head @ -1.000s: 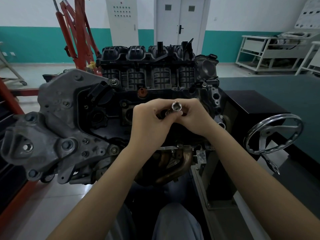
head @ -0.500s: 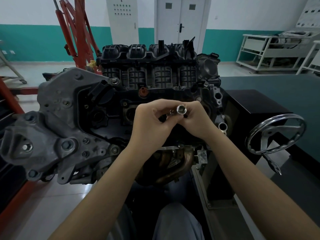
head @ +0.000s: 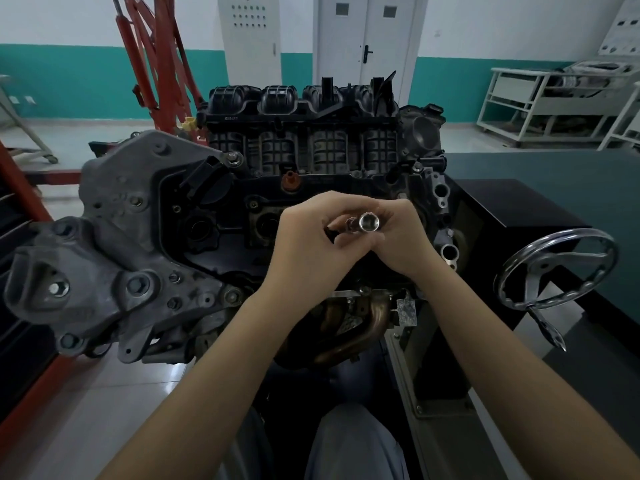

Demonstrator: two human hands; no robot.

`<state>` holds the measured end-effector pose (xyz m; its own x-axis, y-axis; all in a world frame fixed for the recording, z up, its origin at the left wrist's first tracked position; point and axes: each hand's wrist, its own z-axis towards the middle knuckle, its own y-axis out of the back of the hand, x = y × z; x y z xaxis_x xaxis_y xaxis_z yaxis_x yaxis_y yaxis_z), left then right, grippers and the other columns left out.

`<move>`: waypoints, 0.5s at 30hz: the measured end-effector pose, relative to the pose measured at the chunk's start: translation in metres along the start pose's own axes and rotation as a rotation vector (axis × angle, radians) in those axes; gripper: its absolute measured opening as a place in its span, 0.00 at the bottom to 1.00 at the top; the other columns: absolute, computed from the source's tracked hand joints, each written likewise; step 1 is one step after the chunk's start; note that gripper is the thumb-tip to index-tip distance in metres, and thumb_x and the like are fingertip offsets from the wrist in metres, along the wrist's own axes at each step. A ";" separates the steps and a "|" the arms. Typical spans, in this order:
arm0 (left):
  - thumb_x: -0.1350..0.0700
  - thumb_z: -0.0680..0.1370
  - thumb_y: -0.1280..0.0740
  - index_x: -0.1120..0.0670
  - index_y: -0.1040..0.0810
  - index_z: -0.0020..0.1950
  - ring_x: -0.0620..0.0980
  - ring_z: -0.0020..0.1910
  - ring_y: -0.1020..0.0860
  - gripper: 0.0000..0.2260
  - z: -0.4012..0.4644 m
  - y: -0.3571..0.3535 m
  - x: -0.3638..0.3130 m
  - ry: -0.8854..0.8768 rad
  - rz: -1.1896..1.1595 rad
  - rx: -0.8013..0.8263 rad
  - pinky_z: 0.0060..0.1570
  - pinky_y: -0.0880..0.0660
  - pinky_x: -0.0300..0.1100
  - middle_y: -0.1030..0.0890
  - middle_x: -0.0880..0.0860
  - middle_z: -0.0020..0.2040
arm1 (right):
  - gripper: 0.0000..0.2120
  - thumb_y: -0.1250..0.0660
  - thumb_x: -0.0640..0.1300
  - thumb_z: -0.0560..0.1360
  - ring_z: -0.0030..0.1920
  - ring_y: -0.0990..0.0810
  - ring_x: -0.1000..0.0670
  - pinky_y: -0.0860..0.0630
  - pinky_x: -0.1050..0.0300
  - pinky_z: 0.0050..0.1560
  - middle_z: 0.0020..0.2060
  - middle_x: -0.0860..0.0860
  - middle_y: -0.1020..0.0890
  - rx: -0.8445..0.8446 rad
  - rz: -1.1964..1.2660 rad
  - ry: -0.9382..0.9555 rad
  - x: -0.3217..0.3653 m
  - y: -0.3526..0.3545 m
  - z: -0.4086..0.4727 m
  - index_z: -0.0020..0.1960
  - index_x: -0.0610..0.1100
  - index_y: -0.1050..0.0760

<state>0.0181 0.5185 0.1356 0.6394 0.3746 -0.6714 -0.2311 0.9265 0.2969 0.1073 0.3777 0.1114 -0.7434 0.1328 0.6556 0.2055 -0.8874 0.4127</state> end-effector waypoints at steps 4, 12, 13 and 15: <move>0.63 0.70 0.24 0.55 0.16 0.48 0.41 0.45 0.18 0.09 0.000 -0.002 -0.001 -0.001 0.044 -0.094 0.49 0.21 0.38 0.17 0.45 0.43 | 0.12 0.28 0.30 0.70 0.46 0.17 0.56 0.23 0.63 0.49 0.43 0.51 0.17 0.021 -0.001 0.026 0.003 0.001 -0.002 0.51 0.40 0.20; 0.65 0.71 0.25 0.57 0.17 0.51 0.45 0.50 0.18 0.11 0.000 0.001 0.001 0.020 0.004 0.059 0.54 0.22 0.44 0.16 0.50 0.47 | 0.14 0.25 0.28 0.66 0.43 0.16 0.55 0.22 0.63 0.45 0.39 0.52 0.16 -0.012 0.038 -0.009 0.002 0.001 -0.001 0.48 0.41 0.19; 0.63 0.69 0.24 0.56 0.17 0.49 0.44 0.48 0.18 0.10 -0.001 0.000 0.001 0.024 0.024 0.013 0.52 0.21 0.41 0.16 0.49 0.45 | 0.15 0.25 0.28 0.65 0.43 0.16 0.58 0.23 0.65 0.45 0.40 0.54 0.16 -0.009 0.047 -0.005 0.002 0.001 -0.001 0.48 0.42 0.19; 0.62 0.68 0.23 0.54 0.16 0.46 0.42 0.45 0.18 0.09 -0.002 -0.001 0.002 0.028 0.028 -0.068 0.49 0.21 0.37 0.16 0.47 0.43 | 0.16 0.25 0.30 0.66 0.44 0.17 0.59 0.24 0.67 0.46 0.41 0.55 0.17 0.012 0.041 0.009 0.003 0.001 -0.001 0.50 0.43 0.20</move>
<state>0.0177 0.5180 0.1325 0.6116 0.3999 -0.6826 -0.2979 0.9157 0.2696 0.1042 0.3771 0.1131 -0.7401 0.0923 0.6661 0.2434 -0.8866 0.3933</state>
